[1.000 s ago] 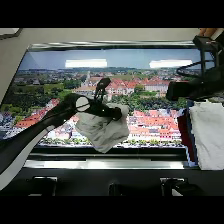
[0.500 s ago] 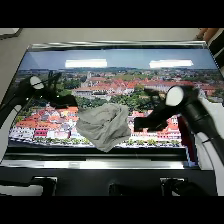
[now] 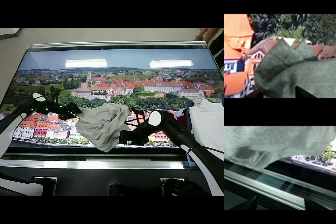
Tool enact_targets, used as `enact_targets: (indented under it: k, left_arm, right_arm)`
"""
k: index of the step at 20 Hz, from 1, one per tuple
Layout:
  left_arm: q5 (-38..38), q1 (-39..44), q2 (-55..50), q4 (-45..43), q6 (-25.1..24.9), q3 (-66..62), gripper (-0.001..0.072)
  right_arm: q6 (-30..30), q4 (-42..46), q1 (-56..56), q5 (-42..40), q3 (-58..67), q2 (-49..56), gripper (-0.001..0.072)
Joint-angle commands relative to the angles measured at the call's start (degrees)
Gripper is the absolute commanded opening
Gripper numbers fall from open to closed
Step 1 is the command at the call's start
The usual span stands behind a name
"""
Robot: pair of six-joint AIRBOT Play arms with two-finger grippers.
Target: Fold the shirts.
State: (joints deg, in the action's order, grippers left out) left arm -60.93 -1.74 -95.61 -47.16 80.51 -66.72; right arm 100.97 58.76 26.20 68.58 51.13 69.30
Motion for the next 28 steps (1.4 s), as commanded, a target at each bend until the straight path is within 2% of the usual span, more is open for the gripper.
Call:
enact_targets:
  k: [1,2,7,9,11,12,13,14,15,16,18,20,22,25,26,28]
  left_arm:
    - [5.7,2.0,-1.7,5.7,-1.3,0.5,0.0273]
    - [6.2,2.1,-1.7,5.9,-1.3,0.5,0.0045]
    - [3.5,1.4,0.2,5.6,-5.3,0.3,0.0036]
    - [3.3,1.1,1.4,5.5,-5.6,0.3,0.0035]
    - [3.3,1.1,2.3,5.6,-6.6,0.3,0.0035]
    - [3.3,1.1,2.7,5.6,-6.7,0.3,0.0035]
    - [3.3,1.1,3.0,5.6,-6.7,0.3,0.0035]
    - [3.3,1.0,3.4,5.6,-7.0,0.3,0.0035]
    - [3.3,0.9,3.9,5.5,-7.3,0.3,0.0035]
    - [3.3,0.6,4.7,5.5,-7.3,0.2,0.0035]
    - [3.4,-0.6,7.3,5.1,-8.8,-0.3,0.0034]
    - [3.4,-2.4,11.5,3.8,-8.8,-2.4,0.0034]
    - [3.4,-5.2,17.1,3.3,-8.8,-6.5,0.0033]
    - [3.4,-9.7,26.1,3.5,-8.5,-16.1,0.0034]
    - [3.6,-11.0,29.2,3.5,-7.7,-19.9,0.0034]
    - [4.1,-11.8,34.6,3.5,-5.7,-25.9,0.0034]
  right_arm:
    - [0.2,-3.7,3.6,-4.8,-1.7,2.6,0.071]
    - [0.2,-5.3,5.9,-7.4,-1.7,4.3,0.071]
    - [-0.5,-19.4,13.7,-24.0,-1.7,12.9,0.071]
    - [-0.6,-22.4,15.3,-27.4,-1.7,15.0,0.0709]
    - [1.8,-24.7,16.6,-28.8,-1.7,16.7,0.0701]
    - [3.9,-24.7,16.9,-29.3,-1.7,17.2,0.0637]
    - [5.4,-24.6,16.9,-29.6,-1.7,17.4,0.0472]
    - [6.5,-24.1,16.9,-30.3,-1.7,17.3,0.0099]
    - [7.6,-24.1,16.5,-30.2,-1.7,17.1,0.0058]
    - [7.5,-23.7,15.8,-29.2,-1.6,16.5,0.0056]
    - [7.5,-18.2,14.1,-26.0,-1.6,12.9,0.0055]
    - [8.7,-8.5,10.3,-20.4,-1.4,5.5,0.0055]
    - [9.7,5.3,3.9,-12.9,0.2,-4.7,0.0056]
    - [8.9,30.3,-7.2,0.7,9.4,-20.4,0.0056]
    - [7.0,34.4,-10.0,1.3,13.2,-24.6,0.0056]
    - [4.6,36.5,-14.0,-1.2,20.6,-30.6,0.0056]
